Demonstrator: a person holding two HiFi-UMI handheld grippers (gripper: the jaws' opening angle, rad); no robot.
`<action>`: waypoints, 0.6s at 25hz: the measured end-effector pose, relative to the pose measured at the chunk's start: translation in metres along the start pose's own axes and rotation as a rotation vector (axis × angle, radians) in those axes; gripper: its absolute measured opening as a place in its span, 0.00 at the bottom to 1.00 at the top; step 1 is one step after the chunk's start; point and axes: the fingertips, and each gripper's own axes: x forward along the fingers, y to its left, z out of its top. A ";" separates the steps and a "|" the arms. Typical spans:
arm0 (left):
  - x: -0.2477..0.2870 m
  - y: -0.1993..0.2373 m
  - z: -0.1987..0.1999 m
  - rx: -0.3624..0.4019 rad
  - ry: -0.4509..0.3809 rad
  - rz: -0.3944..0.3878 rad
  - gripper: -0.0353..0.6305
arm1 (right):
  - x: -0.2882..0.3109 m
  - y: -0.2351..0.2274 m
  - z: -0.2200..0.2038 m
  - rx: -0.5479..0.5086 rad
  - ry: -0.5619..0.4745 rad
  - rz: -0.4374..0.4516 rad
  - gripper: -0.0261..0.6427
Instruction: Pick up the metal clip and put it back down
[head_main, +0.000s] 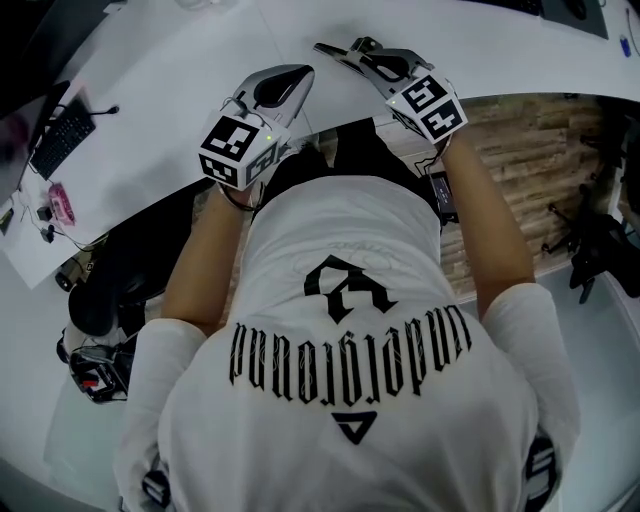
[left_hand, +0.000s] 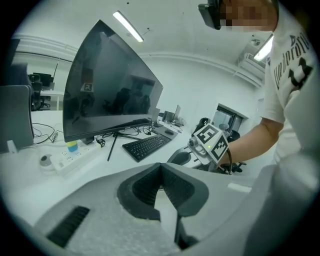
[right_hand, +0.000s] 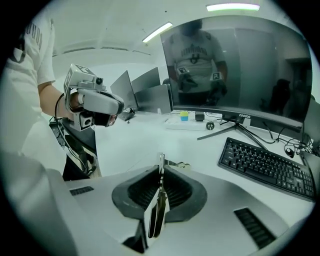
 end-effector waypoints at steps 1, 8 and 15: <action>-0.005 -0.001 0.001 0.004 -0.005 -0.001 0.07 | -0.003 0.003 0.004 0.001 -0.007 -0.009 0.09; -0.033 -0.012 0.013 0.053 -0.049 -0.026 0.07 | -0.031 0.022 0.029 -0.012 -0.063 -0.092 0.09; -0.074 -0.029 0.031 0.082 -0.104 -0.047 0.07 | -0.077 0.057 0.061 -0.006 -0.149 -0.175 0.09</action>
